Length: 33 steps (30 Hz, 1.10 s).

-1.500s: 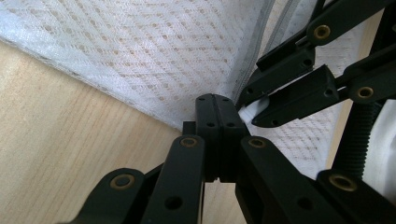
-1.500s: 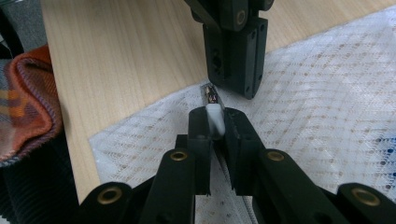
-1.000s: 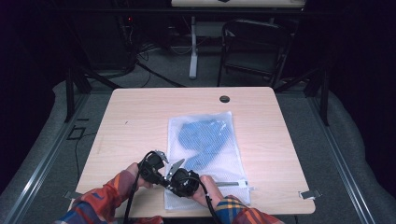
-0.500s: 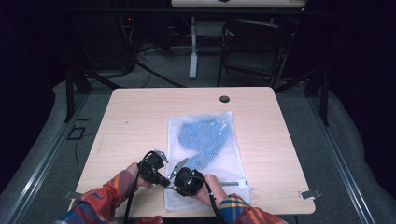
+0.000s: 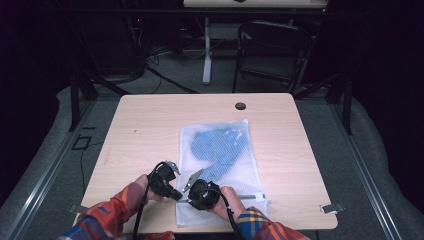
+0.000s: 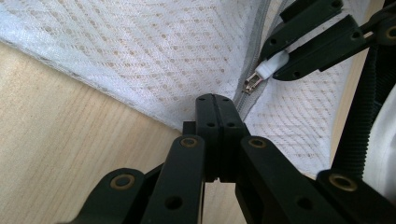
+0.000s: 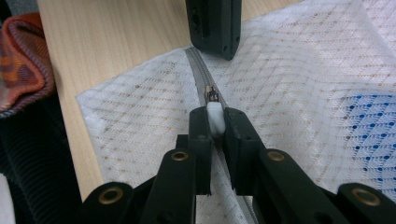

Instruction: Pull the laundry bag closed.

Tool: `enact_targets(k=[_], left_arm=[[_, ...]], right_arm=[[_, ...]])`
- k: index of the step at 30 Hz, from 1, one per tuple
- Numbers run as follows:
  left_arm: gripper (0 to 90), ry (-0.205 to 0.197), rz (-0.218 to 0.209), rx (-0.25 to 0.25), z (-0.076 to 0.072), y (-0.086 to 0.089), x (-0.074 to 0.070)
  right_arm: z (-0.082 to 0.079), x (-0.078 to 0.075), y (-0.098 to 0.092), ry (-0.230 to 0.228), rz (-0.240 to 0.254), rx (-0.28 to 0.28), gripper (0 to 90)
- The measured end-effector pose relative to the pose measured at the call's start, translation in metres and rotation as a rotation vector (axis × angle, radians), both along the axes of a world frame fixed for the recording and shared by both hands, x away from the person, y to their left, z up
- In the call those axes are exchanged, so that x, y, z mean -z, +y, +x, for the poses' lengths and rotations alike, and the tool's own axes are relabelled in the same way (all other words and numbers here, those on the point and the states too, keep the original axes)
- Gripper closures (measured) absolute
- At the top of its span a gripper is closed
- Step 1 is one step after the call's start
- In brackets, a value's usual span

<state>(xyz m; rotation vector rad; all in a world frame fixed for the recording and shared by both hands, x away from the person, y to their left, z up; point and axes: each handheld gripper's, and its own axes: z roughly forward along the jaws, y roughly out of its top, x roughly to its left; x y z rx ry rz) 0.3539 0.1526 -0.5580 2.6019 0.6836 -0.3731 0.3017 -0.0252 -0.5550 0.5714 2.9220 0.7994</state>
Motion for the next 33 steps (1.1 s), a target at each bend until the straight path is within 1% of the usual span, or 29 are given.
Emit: enact_targets(k=[2, 6, 10, 13, 14, 15, 16, 17, 18, 19, 20, 21, 22, 23, 25, 26, 27, 29, 30, 31, 32, 33], left_arm=[[90.0, -0.003, 0.003, 0.006, 0.0, 0.0, 0.0], [90.0, -0.004, 0.006, 0.008, 0.0, 0.0, 0.0], [90.0, -0.009, 0.001, 0.004, 0.0, 0.0, 0.0], [90.0, -0.003, 0.002, 0.006, 0.0, 0.0, 0.0], [90.0, -0.007, 0.004, 0.009, 0.0, 0.0, 0.0], [90.0, -0.007, 0.004, 0.009, 0.0, 0.0, 0.0], [90.0, -0.009, 0.007, 0.019, 0.001, 0.001, 0.0], [90.0, -0.009, 0.007, 0.019, 0.001, 0.001, 0.0], [90.0, -0.007, -0.002, -0.001, -0.001, 0.0, 0.0], [90.0, -0.007, -0.002, -0.001, -0.001, 0.0, 0.0], [90.0, -0.008, 0.002, 0.006, 0.0, 0.0, 0.0], [90.0, -0.008, 0.002, 0.006, 0.0, 0.0, 0.0], [90.0, -0.011, 0.008, 0.019, 0.0, 0.0, 0.0], [90.0, -0.011, 0.008, 0.02, 0.0, 0.0, 0.0], [90.0, -0.01, 0.004, 0.01, 0.0, 0.0, 0.0], [90.0, -0.011, 0.008, 0.019, 0.0, 0.0, 0.0], [90.0, -0.009, 0.002, 0.005, 0.0, 0.0, 0.0], [90.0, -0.009, 0.002, 0.006, 0.0, 0.0, 0.0], [90.0, -0.011, 0.008, 0.02, 0.001, 0.0, 0.0], [90.0, -0.011, 0.008, 0.02, 0.001, 0.0, 0.0], [90.0, -0.007, -0.002, -0.002, -0.001, 0.0, 0.0], [90.0, -0.007, -0.002, -0.002, -0.001, 0.0, 0.0]], right_arm=[[0.0, -0.001, -0.001, -0.002, -0.006, 0.0, 82.0], [0.001, -0.002, -0.005, 0.002, -0.001, 0.007, 82.0], [0.001, -0.002, -0.006, 0.002, -0.007, 0.003, 82.0], [0.0, -0.002, -0.006, 0.007, -0.003, 0.003, 82.0], [0.001, -0.002, -0.006, 0.003, -0.018, -0.003, 82.0], [0.001, -0.002, -0.006, 0.003, -0.018, -0.003, 82.0], [0.001, -0.003, -0.008, 0.005, -0.012, 0.005, 82.0], [0.001, -0.003, -0.009, 0.003, -0.016, 0.004, 82.0], [0.001, -0.004, -0.011, 0.007, -0.015, 0.01, 82.0], [0.001, -0.004, -0.011, 0.007, -0.015, 0.01, 82.0], [0.001, -0.004, -0.014, 0.007, -0.009, 0.015, 82.0], [0.001, -0.004, -0.014, 0.007, -0.009, 0.015, 82.0], [0.001, -0.005, -0.016, 0.009, -0.015, 0.02, 82.0], [0.002, -0.005, -0.017, 0.011, -0.011, 0.017, 82.0], [0.001, -0.005, -0.018, 0.002, -0.026, 0.017, 81.9], [0.001, -0.005, -0.018, 0.002, -0.026, 0.017, 81.9], [0.001, -0.005, -0.019, 0.01, -0.017, 0.022, 82.0], [0.001, -0.006, -0.021, 0.01, -0.018, 0.02, 81.9], [0.001, -0.008, -0.023, 0.005, -0.031, 0.017, 81.9], [0.001, -0.007, -0.023, 0.006, -0.025, 0.024, 81.9], [0.001, -0.008, -0.025, 0.005, -0.029, 0.022, 81.9], [0.001, -0.008, -0.026, 0.011, -0.03, 0.026, 81.9]])
